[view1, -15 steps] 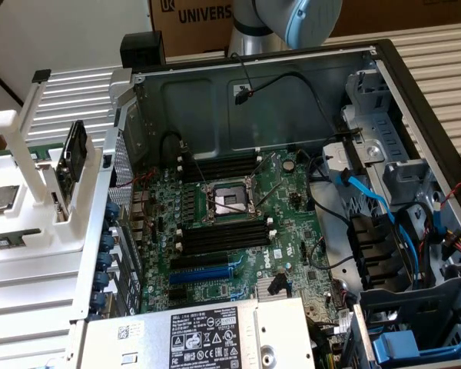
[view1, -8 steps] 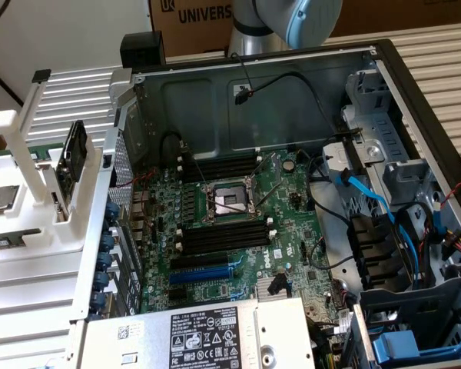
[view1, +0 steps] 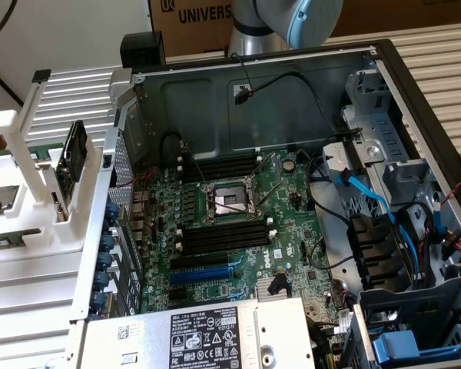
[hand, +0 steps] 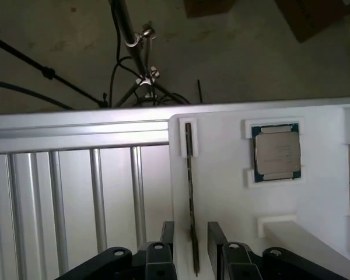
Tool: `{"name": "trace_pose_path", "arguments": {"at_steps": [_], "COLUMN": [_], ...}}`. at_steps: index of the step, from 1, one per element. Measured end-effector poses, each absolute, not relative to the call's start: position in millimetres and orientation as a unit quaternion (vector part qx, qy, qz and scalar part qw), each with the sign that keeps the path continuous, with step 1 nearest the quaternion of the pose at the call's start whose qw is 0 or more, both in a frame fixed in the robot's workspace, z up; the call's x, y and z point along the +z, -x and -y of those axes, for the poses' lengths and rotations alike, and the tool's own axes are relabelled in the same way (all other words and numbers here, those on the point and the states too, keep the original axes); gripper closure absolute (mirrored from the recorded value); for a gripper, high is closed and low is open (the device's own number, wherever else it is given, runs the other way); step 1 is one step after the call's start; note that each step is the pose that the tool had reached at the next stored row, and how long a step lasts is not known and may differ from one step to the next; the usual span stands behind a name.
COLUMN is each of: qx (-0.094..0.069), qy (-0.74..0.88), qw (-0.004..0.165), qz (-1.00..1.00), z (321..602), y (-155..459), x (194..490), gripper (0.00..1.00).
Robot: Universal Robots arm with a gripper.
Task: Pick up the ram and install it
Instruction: 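Pick up the ram and move it above insertion slot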
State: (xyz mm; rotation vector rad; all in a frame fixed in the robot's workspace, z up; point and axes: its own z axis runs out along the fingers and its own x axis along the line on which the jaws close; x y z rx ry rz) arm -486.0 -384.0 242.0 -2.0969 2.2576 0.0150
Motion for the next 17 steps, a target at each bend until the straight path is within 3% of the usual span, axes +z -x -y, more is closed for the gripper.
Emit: {"name": "trace_pose_path", "arguments": {"at_steps": [13,17], "qx": [0.006,0.013], "qy": [0.68,0.681], "qw": [0.03,0.027], "qz": [-0.732,-0.731], "z": [386,386], "y": [475,474], "x": [219,216], "gripper": [0.64,0.64]}}
